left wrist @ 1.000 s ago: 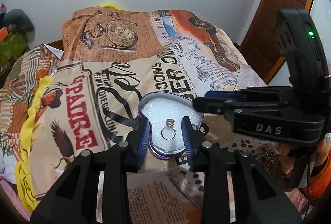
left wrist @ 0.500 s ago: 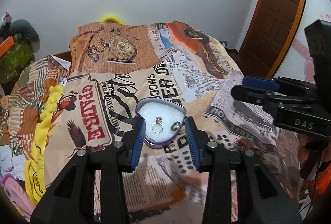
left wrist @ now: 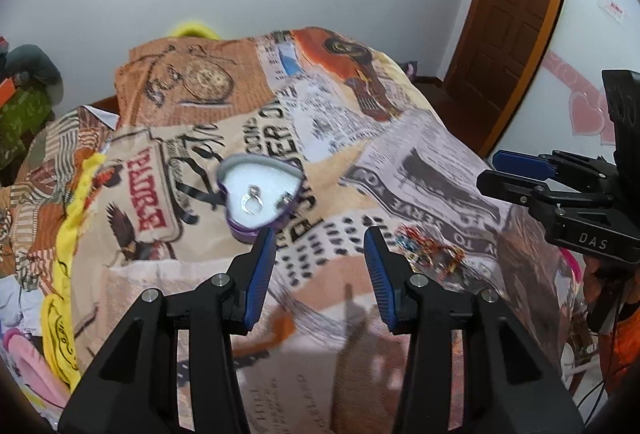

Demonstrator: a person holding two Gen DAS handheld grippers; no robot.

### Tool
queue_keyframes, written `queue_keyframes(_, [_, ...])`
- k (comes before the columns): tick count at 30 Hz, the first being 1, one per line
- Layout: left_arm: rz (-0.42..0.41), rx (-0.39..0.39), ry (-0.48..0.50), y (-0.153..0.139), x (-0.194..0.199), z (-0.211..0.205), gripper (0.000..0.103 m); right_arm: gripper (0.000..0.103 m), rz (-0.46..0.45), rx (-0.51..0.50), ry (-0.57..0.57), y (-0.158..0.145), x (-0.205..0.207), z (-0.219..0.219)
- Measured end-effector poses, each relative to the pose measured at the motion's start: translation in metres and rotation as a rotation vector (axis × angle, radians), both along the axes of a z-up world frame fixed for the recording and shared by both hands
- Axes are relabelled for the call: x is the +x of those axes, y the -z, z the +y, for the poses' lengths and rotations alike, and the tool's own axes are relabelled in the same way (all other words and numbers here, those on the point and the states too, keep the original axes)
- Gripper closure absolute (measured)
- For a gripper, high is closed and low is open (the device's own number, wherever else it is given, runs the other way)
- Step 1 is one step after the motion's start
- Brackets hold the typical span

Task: Organize jewelry
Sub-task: 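Move both open tools back to the jewelry pile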

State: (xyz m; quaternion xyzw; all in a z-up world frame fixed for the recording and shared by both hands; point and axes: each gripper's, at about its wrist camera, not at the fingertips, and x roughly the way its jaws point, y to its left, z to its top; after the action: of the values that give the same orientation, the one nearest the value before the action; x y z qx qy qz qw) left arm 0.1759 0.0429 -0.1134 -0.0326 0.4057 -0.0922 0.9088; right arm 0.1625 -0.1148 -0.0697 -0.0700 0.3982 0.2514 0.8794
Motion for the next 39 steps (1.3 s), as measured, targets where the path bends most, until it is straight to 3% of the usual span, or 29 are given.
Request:
queue_keyframes(13, [0.086, -0.010, 0.130, 0.032, -0.006, -0.052, 0.058, 0.062, 0.079, -0.064, -0.002, 0.049, -0.014, -0.026])
queue_keyframes(15, [0.101, -0.017, 0.154, 0.038, -0.003, -0.061, 0.064, 0.062, 0.081, -0.073, -0.004, 0.053, -0.015, -0.026])
queue_keyframes(17, [0.123, -0.037, 0.186, 0.043, -0.001, -0.068, 0.089, 0.062, 0.079, -0.080, -0.007, 0.056, -0.016, -0.026])
queue_keyframes(22, [0.135, -0.052, 0.230, 0.049, 0.003, -0.084, 0.095, 0.062, 0.068, -0.054, -0.017, 0.056, -0.017, -0.028])
queue_keyframes(25, [0.147, -0.037, 0.227, 0.052, 0.007, -0.090, 0.095, 0.062, 0.063, -0.043, -0.024, 0.058, -0.015, -0.028])
queue_keyframes(30, [0.142, 0.069, 0.196, 0.061, 0.010, -0.096, 0.090, 0.062, 0.074, -0.067, -0.034, 0.068, -0.010, -0.023])
queue_keyframes(34, [0.154, 0.052, 0.193, 0.066, 0.013, -0.092, 0.079, 0.062, 0.078, -0.063, -0.048, 0.072, -0.011, -0.024])
queue_keyframes(39, [0.182, -0.006, 0.195, 0.066, 0.023, -0.089, 0.075, 0.062, 0.091, -0.044, -0.057, 0.074, -0.013, -0.030])
